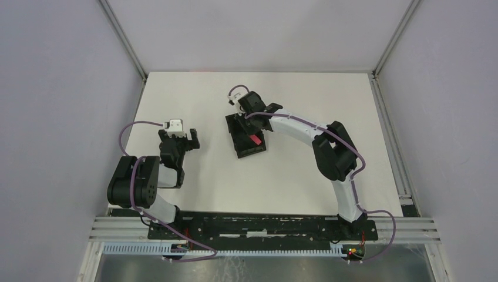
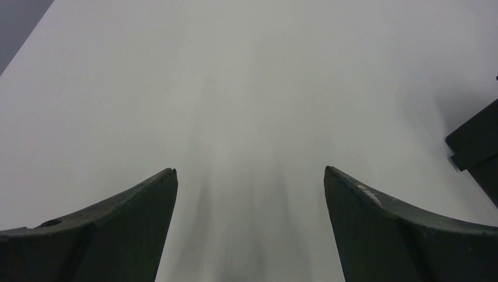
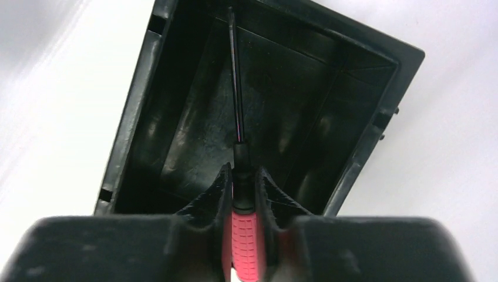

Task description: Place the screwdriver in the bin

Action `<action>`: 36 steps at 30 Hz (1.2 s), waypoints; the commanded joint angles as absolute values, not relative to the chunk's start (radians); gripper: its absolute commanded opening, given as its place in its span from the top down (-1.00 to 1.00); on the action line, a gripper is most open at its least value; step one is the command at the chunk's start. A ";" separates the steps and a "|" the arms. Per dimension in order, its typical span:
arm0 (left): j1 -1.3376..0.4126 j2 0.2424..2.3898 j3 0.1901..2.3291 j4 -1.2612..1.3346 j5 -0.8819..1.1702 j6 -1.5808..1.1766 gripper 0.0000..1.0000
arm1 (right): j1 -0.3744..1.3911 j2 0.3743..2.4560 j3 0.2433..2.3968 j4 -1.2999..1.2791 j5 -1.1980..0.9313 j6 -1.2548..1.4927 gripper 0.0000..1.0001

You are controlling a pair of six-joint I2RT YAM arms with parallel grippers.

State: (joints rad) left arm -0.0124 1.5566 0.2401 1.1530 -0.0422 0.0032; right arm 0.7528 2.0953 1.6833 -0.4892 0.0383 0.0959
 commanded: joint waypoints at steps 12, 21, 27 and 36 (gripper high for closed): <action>-0.009 1.539 0.247 1.178 -0.031 -0.029 -1.00 | 0.775 1.939 1.720 -0.386 0.066 0.096 -0.14; -0.009 1.539 0.247 1.178 -0.031 -0.029 -1.00 | 0.720 1.590 1.446 -0.206 0.298 0.025 -0.96; -0.009 1.539 0.247 1.177 -0.031 -0.029 -1.00 | 0.570 1.341 1.050 -0.015 0.354 0.017 -0.96; -0.009 1.539 0.247 1.177 -0.031 -0.029 -1.00 | 0.375 1.037 0.436 0.358 0.495 0.032 -0.96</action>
State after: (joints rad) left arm -0.0124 1.5566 0.2401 1.1526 -0.0422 0.0032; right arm 0.4068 1.1305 0.5907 0.1139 0.3851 0.0360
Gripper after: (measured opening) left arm 0.997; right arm 0.979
